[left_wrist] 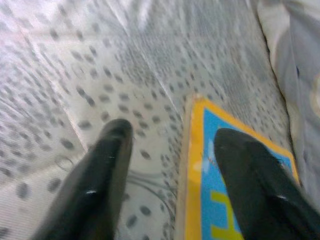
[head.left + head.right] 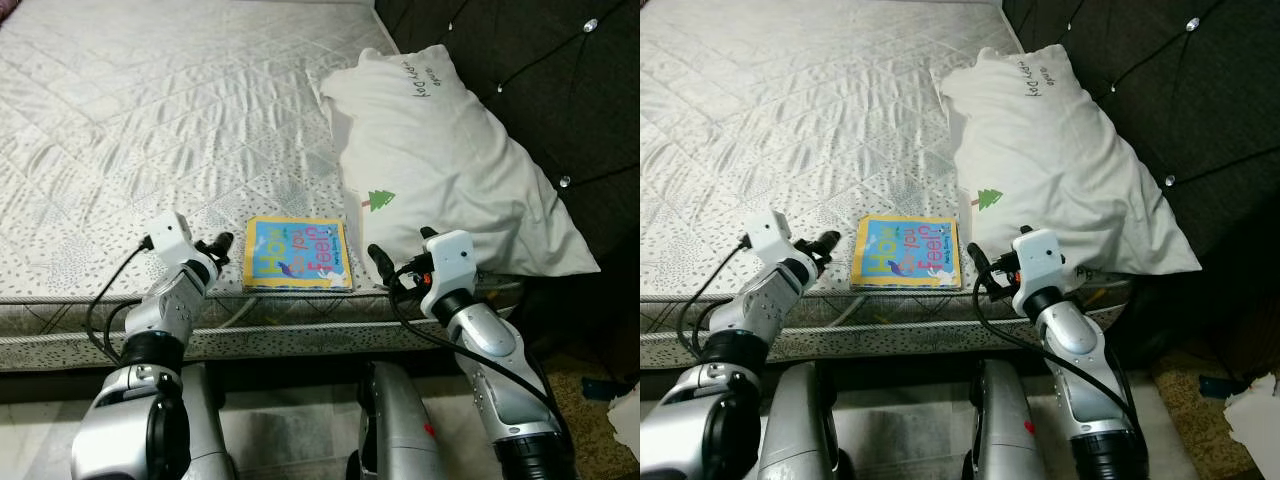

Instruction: Clean up the room

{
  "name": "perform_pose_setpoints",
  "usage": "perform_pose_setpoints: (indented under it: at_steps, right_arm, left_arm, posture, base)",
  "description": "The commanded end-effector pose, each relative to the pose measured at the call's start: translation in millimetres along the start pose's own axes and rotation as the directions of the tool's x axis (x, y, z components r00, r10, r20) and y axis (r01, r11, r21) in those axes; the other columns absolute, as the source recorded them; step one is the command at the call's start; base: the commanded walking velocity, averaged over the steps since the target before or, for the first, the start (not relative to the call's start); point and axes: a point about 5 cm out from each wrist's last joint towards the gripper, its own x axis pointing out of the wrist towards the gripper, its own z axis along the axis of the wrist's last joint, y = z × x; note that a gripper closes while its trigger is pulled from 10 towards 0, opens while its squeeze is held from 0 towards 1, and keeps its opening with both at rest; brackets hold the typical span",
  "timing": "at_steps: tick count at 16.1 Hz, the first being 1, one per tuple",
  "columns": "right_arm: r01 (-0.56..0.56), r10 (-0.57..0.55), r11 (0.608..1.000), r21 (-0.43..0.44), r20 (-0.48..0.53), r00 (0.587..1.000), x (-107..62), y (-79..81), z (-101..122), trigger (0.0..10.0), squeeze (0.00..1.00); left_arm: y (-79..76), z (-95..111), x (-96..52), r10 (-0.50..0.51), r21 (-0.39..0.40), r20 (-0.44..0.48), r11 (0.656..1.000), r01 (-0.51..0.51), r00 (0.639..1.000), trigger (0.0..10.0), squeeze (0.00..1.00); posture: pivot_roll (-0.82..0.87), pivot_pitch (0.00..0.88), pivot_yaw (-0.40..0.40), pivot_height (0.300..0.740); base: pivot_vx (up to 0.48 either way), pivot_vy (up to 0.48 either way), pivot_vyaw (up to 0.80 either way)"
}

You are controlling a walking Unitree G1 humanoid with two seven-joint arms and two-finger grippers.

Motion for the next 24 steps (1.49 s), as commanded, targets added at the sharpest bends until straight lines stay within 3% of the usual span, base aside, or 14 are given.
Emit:
perform_pose_setpoints:
  at_steps: [1, 4, 6, 8, 10, 14, 15, 16, 19, 21, 24]
  right_arm:
    - [0.012, -0.012, 1.0, -0.004, 0.004, 1.0, 2.1, -1.2, 0, 10.0, 0.0]
    - [0.016, -0.016, 1.0, 0.02, 0.021, 1.0, 10.7, 4.3, 1, 10.0, 0.0]
    - [0.018, -0.019, 0.999, 0.029, 0.032, 0.999, 17.6, 7.0, 1, 10.0, 0.0]
    - [0.013, -0.016, 0.999, 0.052, 0.057, 0.998, 29.1, 11.3, 5, 10.0, 0.0]
    - [0.023, -0.028, 0.998, 0.059, 0.078, 0.997, 41.4, 14.1, 11, 10.0, 0.0]
    - [0.04, -0.06, 0.99, 0.138, 0.142, 0.988, 62.1, 9.2, 26, 10.0, 0.0]
    - [0.045, -0.066, 0.989, 0.141, 0.147, 0.987, 64.6, 8.2, 27, 10.0, 0.0]
    - [0.054, -0.08, 0.986, 0.155, 0.167, 0.983, 70.8, 5.9, 34, 10.0, 0.0]
    - [0.051, -0.095, 0.979, 0.198, 0.223, 0.97, 83.0, 10.8, 51, 10.0, 0.0]
    - [0.032, -0.081, 0.979, 0.203, 0.24, 0.967, 84.2, 19.7, 54, 10.0, 0.0]
    - [0.048, -0.096, 0.978, 0.202, 0.235, 0.967, 78.3, 18.6, 47, 10.0, 0.0]
  left_arm:
    - [-0.2, -2, -1.8, 0.02, 0.03, 0.016, 0.999, -0.021, 1.0, 10.0, 1.0]
    - [14.9, -14, -32.3, 0.13, 0.162, 0.102, 0.976, -0.145, 0.986, 10.0, 1.0]
    - [24.8, -15, -61.3, 0.205, 0.207, 0.189, 0.948, -0.243, 0.96, 10.0, 1.0]
    - [25.5, -8, -83.9, 0.218, 0.258, 0.297, 0.919, -0.298, 0.93, 10.0, 1.0]
    - [24.7, -3, -86.3, 0.217, 0.284, 0.34, 0.904, -0.32, 0.915, 10.0, 1.0]
    - [10.6, 12, -74.3, 0.174, 0.348, 0.401, 0.879, -0.325, 0.9, 10.0, 1.0]
    - [8.6, 15, -72.7, 0.168, 0.364, 0.413, 0.871, -0.331, 0.895, 10.0, 0.27]
    - [2.5, 23, -67.8, 0.148, 0.402, 0.446, 0.848, -0.346, 0.883, 10.0, 0.0]
    - [-10.7, 40, -62.2, 0.114, 0.439, 0.507, 0.819, -0.37, 0.854, 10.0, 0.0]
    - [-12.5, 37, -64.1, 0.086, 0.444, 0.502, 0.828, -0.342, 0.861, 10.0, 0.0]
    - [-7.6, 30, -69.1, 0.097, 0.423, 0.493, 0.841, -0.336, 0.864, 10.0, 0.0]
  posture:
    - [-0.08, 0.033, -0.053, 0.527]
    - [-0.05, 0.005, -0.028, 0.527]
    - [-0.02, 0.0, -0.016, 0.527]
    - [0.01, 0.0, -0.009, 0.527]
    - [0.03, 0.0, -0.001, 0.527]
    - [0.02, 0.0, 0.021, 0.527]
    - [0.02, 0.0, 0.023, 0.532]
    - [0.02, 0.0, 0.036, 0.542]
    - [0.03, 0.0, 0.056, 0.586]
    - [0.03, 0.0, 0.057, 0.61]
    - [0.02, 0.0, 0.061, 0.64]
  base:
    - [0.0, 0.0, 0.0]
    - [0.0, 0.0, 0.0]
    - [0.0, 0.0, 0.0]
    - [0.0, 0.0, 0.0]
    - [0.0, 0.0, 0.0]
    - [0.0, 0.0, 0.0]
    - [0.0, 0.0, 0.0]
    - [0.0, 0.0, 0.0]
    - [0.0, 0.0, 0.0]
    - [0.0, 0.0, 0.0]
    - [0.0, 0.0, 0.0]
